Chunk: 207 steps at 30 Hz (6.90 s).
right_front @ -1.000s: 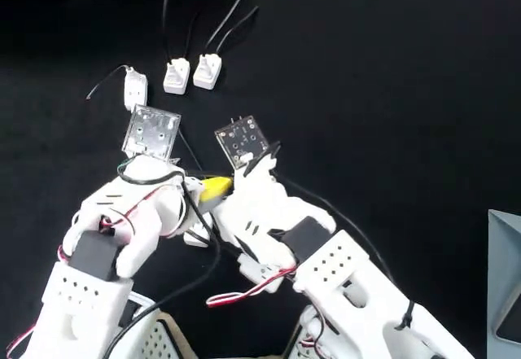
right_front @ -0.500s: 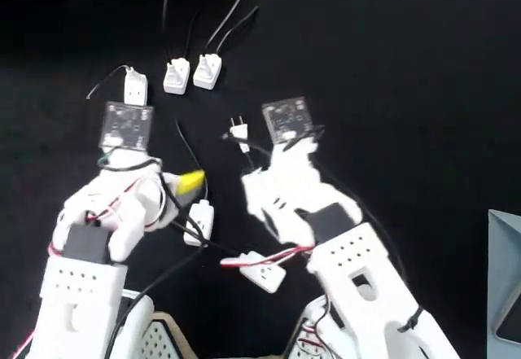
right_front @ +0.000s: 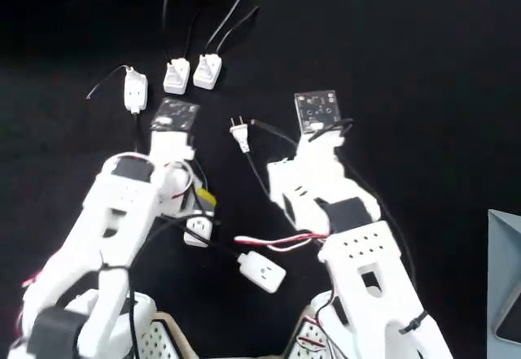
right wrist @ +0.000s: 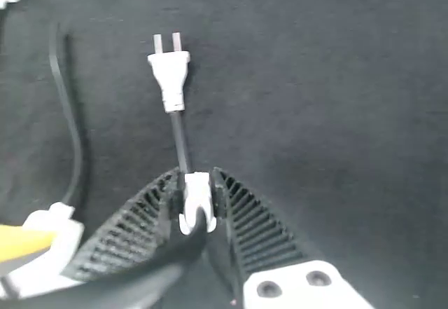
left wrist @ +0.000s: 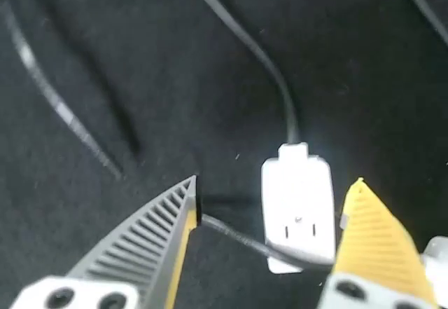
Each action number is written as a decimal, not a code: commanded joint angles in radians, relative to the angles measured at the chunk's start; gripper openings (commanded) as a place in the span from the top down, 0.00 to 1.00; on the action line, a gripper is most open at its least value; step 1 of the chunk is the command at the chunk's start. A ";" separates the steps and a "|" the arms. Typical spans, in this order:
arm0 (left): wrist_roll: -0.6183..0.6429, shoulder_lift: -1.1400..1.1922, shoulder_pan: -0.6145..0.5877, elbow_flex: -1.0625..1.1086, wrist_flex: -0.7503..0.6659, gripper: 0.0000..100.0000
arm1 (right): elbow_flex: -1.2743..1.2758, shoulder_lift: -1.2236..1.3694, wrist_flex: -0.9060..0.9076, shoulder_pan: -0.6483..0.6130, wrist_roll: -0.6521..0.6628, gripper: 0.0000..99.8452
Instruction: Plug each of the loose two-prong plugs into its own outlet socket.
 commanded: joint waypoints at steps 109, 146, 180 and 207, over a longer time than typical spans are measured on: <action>-0.127 0.325 0.140 -0.114 -0.287 0.87 | -0.079 -0.025 -0.011 0.160 0.025 0.99; -0.029 0.327 -0.079 -0.269 -0.106 0.69 | -0.076 -0.024 -0.011 0.158 0.026 0.99; -0.037 0.126 -0.001 -0.133 -0.094 0.69 | -0.076 -0.024 -0.009 0.160 0.026 0.99; -0.135 0.373 0.036 -0.171 -0.218 0.95 | -0.074 -0.024 -0.009 0.158 0.026 0.99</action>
